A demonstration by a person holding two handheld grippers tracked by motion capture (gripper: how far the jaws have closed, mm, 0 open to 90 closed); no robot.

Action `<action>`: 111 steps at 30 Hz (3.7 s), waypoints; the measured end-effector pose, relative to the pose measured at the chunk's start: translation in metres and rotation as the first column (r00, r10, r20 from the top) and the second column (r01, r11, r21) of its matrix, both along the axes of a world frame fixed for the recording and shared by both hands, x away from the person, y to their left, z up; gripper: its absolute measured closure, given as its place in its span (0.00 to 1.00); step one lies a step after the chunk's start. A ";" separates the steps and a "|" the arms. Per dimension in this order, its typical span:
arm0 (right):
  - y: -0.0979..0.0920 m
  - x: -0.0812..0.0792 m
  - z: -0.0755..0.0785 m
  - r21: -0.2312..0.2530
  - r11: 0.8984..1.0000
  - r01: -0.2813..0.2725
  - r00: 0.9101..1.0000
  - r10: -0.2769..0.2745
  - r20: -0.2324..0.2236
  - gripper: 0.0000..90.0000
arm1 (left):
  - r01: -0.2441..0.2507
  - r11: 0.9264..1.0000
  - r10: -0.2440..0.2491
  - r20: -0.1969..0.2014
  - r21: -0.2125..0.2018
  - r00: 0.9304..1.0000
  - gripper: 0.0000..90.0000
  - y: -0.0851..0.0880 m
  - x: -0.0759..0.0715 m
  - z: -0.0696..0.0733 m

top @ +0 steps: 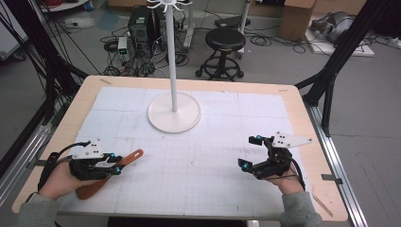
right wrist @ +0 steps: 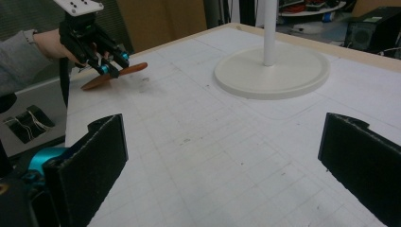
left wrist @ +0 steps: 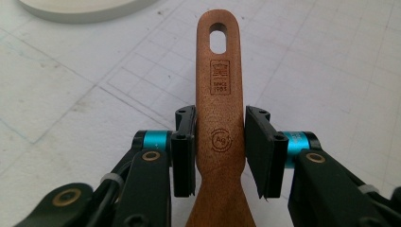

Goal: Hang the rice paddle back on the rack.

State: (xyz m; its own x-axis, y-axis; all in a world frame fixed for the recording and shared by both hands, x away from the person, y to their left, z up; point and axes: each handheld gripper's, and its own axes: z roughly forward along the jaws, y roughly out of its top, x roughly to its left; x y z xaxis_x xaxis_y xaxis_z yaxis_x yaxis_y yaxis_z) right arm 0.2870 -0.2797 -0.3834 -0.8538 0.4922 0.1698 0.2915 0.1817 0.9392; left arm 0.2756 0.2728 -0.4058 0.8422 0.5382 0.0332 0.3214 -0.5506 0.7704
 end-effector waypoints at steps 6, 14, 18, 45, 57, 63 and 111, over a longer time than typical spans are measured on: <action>-0.001 -0.001 0.000 0.000 1.000 0.005 1.000 -0.005 -0.008 0.01 | -0.022 0.999 0.023 0.019 -0.037 1.000 0.72 0.007 -0.001 0.012; -0.001 -0.001 0.000 0.001 1.000 0.004 1.000 -0.004 -0.009 0.01 | -0.050 0.996 0.053 0.032 -0.078 0.998 0.72 0.016 -0.004 0.019; -0.002 -0.001 0.000 0.000 1.000 0.007 1.000 -0.007 -0.010 0.01 | -0.055 0.995 0.058 0.042 -0.085 0.997 0.72 0.017 -0.005 0.023; -0.003 -0.002 0.000 0.004 1.000 0.010 1.000 -0.010 -0.006 0.01 | -0.051 0.986 0.073 0.136 -0.156 0.988 0.72 0.018 -0.023 0.057; -0.003 -0.002 0.000 0.004 1.000 0.009 1.000 -0.009 -0.009 0.01 | -0.058 0.982 0.086 0.149 -0.182 0.985 0.72 0.020 -0.026 0.064; -0.003 -0.002 0.000 0.005 1.000 0.011 1.000 -0.011 -0.006 0.01 | -0.047 0.979 0.079 0.153 -0.199 0.985 0.72 0.020 -0.026 0.068; -0.010 -0.004 0.002 0.043 0.999 0.026 1.000 -0.026 -0.006 0.01 | -0.054 0.941 0.111 0.154 -0.335 0.982 0.72 0.010 0.033 0.117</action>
